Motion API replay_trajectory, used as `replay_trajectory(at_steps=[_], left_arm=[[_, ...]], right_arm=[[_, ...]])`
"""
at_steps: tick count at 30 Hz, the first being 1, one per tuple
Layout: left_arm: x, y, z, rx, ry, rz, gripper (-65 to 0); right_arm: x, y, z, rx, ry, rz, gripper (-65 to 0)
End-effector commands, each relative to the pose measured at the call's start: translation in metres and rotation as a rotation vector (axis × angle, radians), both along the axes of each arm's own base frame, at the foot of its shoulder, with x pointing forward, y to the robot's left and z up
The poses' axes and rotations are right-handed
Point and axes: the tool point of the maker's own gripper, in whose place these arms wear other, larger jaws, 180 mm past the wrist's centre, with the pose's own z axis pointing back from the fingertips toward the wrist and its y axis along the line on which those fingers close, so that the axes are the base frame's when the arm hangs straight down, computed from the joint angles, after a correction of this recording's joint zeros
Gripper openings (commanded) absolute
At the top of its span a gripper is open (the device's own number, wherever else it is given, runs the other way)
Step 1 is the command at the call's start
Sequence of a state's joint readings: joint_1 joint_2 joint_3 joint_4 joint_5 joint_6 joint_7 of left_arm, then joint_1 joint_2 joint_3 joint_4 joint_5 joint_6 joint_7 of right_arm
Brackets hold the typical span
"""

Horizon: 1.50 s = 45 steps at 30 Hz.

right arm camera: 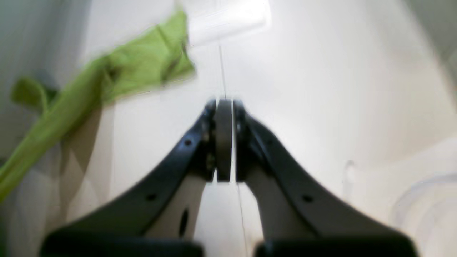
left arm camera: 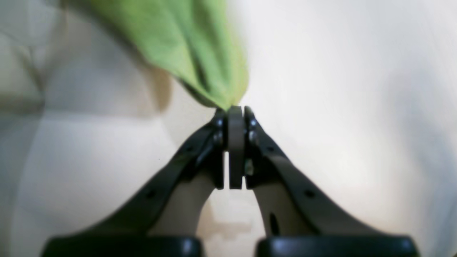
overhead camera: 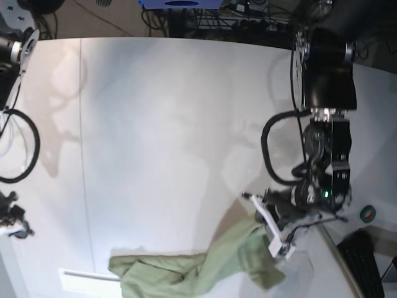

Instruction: Layout the t-shirt on the table in an organized manner, then fold the t-shirt properly

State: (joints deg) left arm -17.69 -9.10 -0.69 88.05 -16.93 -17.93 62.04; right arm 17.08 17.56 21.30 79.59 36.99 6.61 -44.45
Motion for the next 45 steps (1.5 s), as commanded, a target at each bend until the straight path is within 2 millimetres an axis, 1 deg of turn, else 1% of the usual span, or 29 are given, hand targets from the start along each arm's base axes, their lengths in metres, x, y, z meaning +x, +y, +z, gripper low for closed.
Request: replay_trajectory(at_steps=[1,2,3,4,5,8,11,12,14,15,17,20,22,24,25,27,28,30,32,34,36,40,41,44,45], left_arm=[[-0.013,-0.007,0.0,-0.018,-0.009,-0.019,-65.0],[-0.034,-0.009,-0.014,-0.012,0.022,-0.025,-65.0],[-0.055,-0.006,-0.027,0.014,0.053,-0.031,-65.0],[-0.076,0.002,-0.038,0.057,0.08,-0.041,-65.0],[-0.098,0.011,-0.046,0.102,0.105,-0.051,-65.0],[-0.152,0.033,-0.061,0.201,0.173,-0.078,-65.0],[-0.201,0.057,-0.077,0.278,0.271,-0.117,-65.0],[-0.213,0.062,-0.082,0.291,0.296,-0.127,-65.0],[-0.232,0.069,-0.089,0.295,0.318,-0.134,-65.0],[-0.241,0.076,-0.09,0.297,0.327,-0.118,-65.0],[-0.253,0.097,-0.09,0.309,0.344,-0.06,-65.0],[-0.263,0.131,-0.083,0.346,0.358,0.033,-65.0],[-0.266,0.148,-0.078,0.363,0.356,0.081,-65.0],[-0.263,0.163,-0.071,0.383,0.342,0.121,-65.0],[-0.261,0.169,-0.069,0.389,0.335,0.138,-65.0],[-0.255,0.177,-0.062,0.393,0.313,0.167,-65.0],[-0.247,0.179,-0.058,0.389,0.29,0.179,-65.0],[-0.239,0.185,-0.053,0.399,0.266,0.2,-65.0],[-0.236,0.185,-0.052,0.398,0.26,0.202,-65.0],[-0.235,0.185,-0.051,0.398,0.257,0.203,-65.0],[-0.235,0.185,-0.051,0.398,0.257,0.203,-65.0],[-0.235,0.185,-0.051,0.398,0.257,0.203,-65.0],[-0.235,0.185,-0.051,0.398,0.257,0.203,-65.0],[-0.235,0.185,-0.051,0.398,0.257,0.203,-65.0],[-0.235,0.185,-0.051,0.398,0.257,0.203,-65.0]], right_arm=[[0.005,-0.003,0.01,-0.006,-0.044,-0.007,-65.0],[0.001,0.004,-0.004,0.007,-0.021,-0.001,-65.0],[-0.003,0.009,-0.019,0.017,0.009,0.006,-65.0],[-0.008,0.016,-0.031,0.02,0.038,0.019,-65.0],[-0.009,0.022,-0.038,0.022,0.058,0.035,-65.0],[-0.011,0.036,-0.052,0.018,0.101,0.078,-65.0],[-0.011,0.055,-0.059,0.009,0.124,0.131,-65.0],[-0.01,0.064,-0.061,0.0,0.13,0.159,-65.0],[-0.006,0.089,-0.063,-0.017,0.138,0.23,-65.0],[-0.005,0.105,-0.066,-0.012,0.146,0.263,-65.0],[-0.003,0.121,-0.072,-0.003,0.163,0.296,-65.0],[0.003,0.142,-0.081,0.04,0.191,0.315,-65.0],[0.005,0.157,-0.089,0.079,0.219,0.321,-65.0],[0.006,0.176,-0.098,0.126,0.259,0.335,-50.1],[0.008,0.185,-0.101,0.146,0.276,0.343,-45.9],[0.009,0.2,-0.107,0.178,0.309,0.359,-44.7],[0.011,0.21,-0.106,0.193,0.311,0.378,-44.4],[0.011,0.232,-0.106,0.218,0.316,0.444,-44.3],[0.012,0.25,-0.106,0.241,0.314,0.493,-44.3],[0.015,0.261,-0.11,0.268,0.322,0.487,-44.3],[0.02,0.263,-0.112,0.28,0.322,0.454,-44.3],[0.026,0.252,-0.117,0.277,0.324,0.378,-44.0],[0.027,0.251,-0.118,0.276,0.323,0.369,-42.5],[0.028,0.249,-0.118,0.273,0.319,0.364,-32.6],[0.028,0.247,-0.118,0.271,0.319,0.362,-30.6]])
